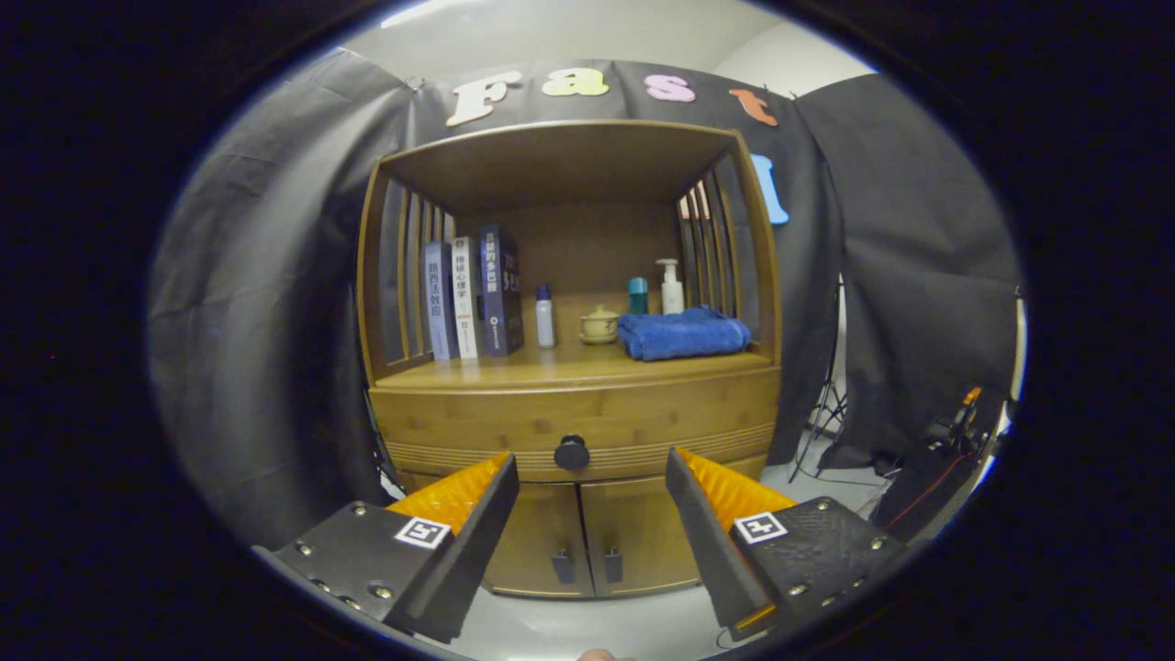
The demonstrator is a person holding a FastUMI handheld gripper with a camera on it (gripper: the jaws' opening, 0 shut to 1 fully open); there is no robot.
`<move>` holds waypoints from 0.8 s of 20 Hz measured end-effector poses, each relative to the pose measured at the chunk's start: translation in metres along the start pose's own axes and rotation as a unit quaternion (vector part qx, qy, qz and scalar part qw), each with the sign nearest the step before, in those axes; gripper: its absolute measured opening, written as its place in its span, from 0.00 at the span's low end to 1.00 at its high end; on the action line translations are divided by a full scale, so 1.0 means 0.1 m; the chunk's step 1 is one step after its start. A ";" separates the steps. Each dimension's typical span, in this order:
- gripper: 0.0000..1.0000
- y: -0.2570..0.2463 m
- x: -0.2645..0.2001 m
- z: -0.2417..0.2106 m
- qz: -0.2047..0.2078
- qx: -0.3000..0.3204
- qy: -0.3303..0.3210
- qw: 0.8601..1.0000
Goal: Pull open the drawer, take out the items inside it, and place them on the countertop above the cabinet.
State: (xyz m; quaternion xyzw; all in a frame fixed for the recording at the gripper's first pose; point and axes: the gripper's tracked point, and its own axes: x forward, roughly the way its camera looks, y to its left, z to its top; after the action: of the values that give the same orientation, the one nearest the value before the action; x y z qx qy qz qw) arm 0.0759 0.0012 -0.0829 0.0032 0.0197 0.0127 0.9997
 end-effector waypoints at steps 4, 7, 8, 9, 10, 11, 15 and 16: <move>0.97 -0.04 0.48 -0.28 -0.001 -0.003 0.012 1.000; 0.97 -0.07 0.82 -0.46 -0.005 0.001 0.022 1.000; 0.97 -0.04 0.92 -0.49 -0.003 0.004 0.020 1.000; 0.97 -0.03 1.02 -0.54 -0.003 0.006 0.023 1.000; 0.97 0.00 1.12 -0.56 -0.001 0.007 0.022 1.000; 0.97 0.05 1.23 -0.57 0.005 0.004 0.022 1.000; 0.96 0.35 1.64 -0.54 0.033 -0.013 0.020 0.999; 0.78 0.37 1.75 -0.61 0.029 -0.010 0.035 0.999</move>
State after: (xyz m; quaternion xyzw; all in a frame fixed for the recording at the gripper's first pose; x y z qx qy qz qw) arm 0.2471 0.0427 -0.1507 -0.0071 0.0549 0.0418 0.9976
